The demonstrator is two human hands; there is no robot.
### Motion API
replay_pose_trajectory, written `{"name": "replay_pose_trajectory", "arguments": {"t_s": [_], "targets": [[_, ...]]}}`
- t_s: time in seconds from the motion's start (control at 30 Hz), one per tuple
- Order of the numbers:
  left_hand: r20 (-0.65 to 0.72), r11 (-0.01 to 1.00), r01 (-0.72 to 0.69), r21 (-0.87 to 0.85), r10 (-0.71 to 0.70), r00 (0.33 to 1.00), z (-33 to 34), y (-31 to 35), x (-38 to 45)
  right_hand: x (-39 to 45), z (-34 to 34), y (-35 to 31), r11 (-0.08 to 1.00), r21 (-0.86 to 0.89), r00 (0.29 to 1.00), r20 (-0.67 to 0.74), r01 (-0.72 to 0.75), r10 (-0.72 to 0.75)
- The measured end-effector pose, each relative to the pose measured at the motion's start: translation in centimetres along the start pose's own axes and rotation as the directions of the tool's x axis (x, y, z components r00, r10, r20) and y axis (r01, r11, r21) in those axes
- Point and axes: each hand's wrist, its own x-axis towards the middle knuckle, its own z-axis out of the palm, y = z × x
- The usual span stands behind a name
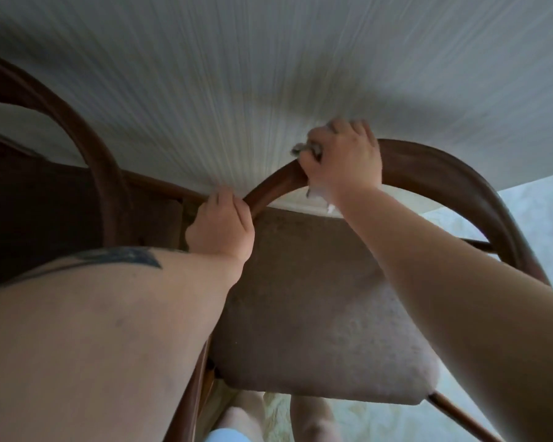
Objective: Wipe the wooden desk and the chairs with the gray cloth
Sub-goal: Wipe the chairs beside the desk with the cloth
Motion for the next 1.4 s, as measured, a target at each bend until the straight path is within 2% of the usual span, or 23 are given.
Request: {"name": "replay_pose_trajectory", "arguments": {"t_s": [0.03,0.1,0.13,0.17,0.2,0.27,0.33,0.4,0.47,0.5,0.57,0.63,0.73,0.83,0.9,0.93,1.03,1.1,1.13,1.2,1.23,1.3,1.4], "targets": [[0.007,1.000,0.001,0.005,-0.001,1.000,0.0,0.0,0.1,0.9,-0.9,1.9,0.988,0.018,0.988,0.006,-0.151,0.151],[0.022,1.000,0.013,0.005,-0.013,1.000,-0.3,0.0,0.3,2.3,-2.9,5.6,0.883,0.082,0.887,0.061,-0.461,0.457],[0.030,1.000,0.018,0.003,-0.019,0.999,-0.2,-0.1,0.3,2.5,-3.9,6.5,0.817,0.103,0.823,0.120,-0.567,0.556],[0.034,1.000,0.022,0.008,-0.022,0.999,-0.1,-0.1,0.3,2.8,-4.5,6.7,0.802,0.059,0.797,0.177,-0.594,0.577],[0.042,0.999,0.024,0.022,-0.025,0.999,0.0,-0.2,0.3,3.3,-4.3,6.3,0.833,-0.036,0.810,0.212,-0.552,0.546],[0.048,0.999,0.027,0.032,-0.029,0.998,0.2,-0.1,0.3,4.0,-3.2,2.8,0.906,-0.220,0.871,0.269,-0.361,0.412],[0.060,0.999,0.021,0.037,-0.023,0.998,-0.1,0.2,0.3,3.4,-1.5,-3.0,0.963,-0.183,0.906,0.341,-0.199,0.252],[0.136,0.994,0.090,0.054,-0.097,0.986,-0.5,0.4,0.5,1.0,0.2,-8.4,0.993,-0.107,0.908,0.418,0.051,-0.001],[0.172,0.986,0.152,0.073,-0.163,0.972,-0.3,0.4,0.6,-1.3,1.5,-10.0,0.974,-0.053,0.904,0.387,0.220,-0.183],[0.147,0.988,0.139,0.068,-0.148,0.978,-0.3,0.3,0.6,-1.6,1.9,-9.1,0.970,-0.044,0.919,0.333,0.241,-0.213],[0.080,0.997,0.067,0.050,-0.071,0.994,-0.4,0.3,0.4,-0.7,1.3,-5.5,0.989,-0.026,0.971,0.196,0.144,-0.136],[-0.001,0.999,0.034,0.033,-0.034,0.999,0.2,0.0,0.1,1.0,-0.4,-0.6,0.995,0.010,0.993,0.049,-0.104,0.103],[-0.005,0.999,0.030,0.024,-0.029,1.000,0.2,-0.1,0.2,1.1,-2.6,8.7,0.875,0.048,0.876,0.003,-0.482,0.482],[-0.013,0.999,0.032,0.018,-0.032,0.999,0.2,-0.1,0.3,-2.0,-3.2,15.0,0.680,0.130,0.685,-0.009,-0.722,0.729],[0.017,0.999,0.047,0.009,-0.047,0.999,0.2,0.0,0.3,-4.2,-3.5,16.7,0.562,0.158,0.569,-0.001,-0.812,0.823],[0.023,0.999,0.050,0.004,-0.050,0.998,0.2,0.0,0.3,-4.8,-3.8,17.3,0.532,0.156,0.540,0.013,-0.832,0.841],[0.014,1.000,0.027,0.009,-0.027,1.000,0.3,-0.2,0.3,-3.4,-4.7,16.8,0.522,0.037,0.523,0.073,-0.852,0.849],[-0.021,1.000,0.009,0.024,-0.009,1.000,0.5,-0.2,0.4,-0.5,-4.5,14.0,0.603,-0.026,0.598,0.098,-0.797,0.795],[-0.035,1.000,0.004,0.030,-0.003,0.999,0.6,-0.2,0.4,1.3,-4.0,11.4,0.682,-0.051,0.675,0.110,-0.729,0.730],[-0.005,1.000,0.004,0.031,-0.004,1.000,0.7,-0.3,0.4,3.4,-2.3,4.6,0.870,-0.125,0.862,0.128,-0.477,0.490],[0.014,0.999,0.004,0.034,-0.004,1.000,0.7,-0.2,0.5,3.5,-1.1,1.0,0.934,-0.163,0.928,0.149,-0.317,0.341],[0.018,0.998,0.012,0.060,-0.013,1.000,0.2,-0.1,0.5,2.0,1.0,-5.5,0.983,-0.177,0.972,0.220,-0.046,0.085],[0.189,0.989,0.113,0.092,-0.129,0.974,-0.3,0.3,1.0,-1.3,3.1,-9.7,0.970,-0.112,0.934,0.314,0.215,-0.171]]}}
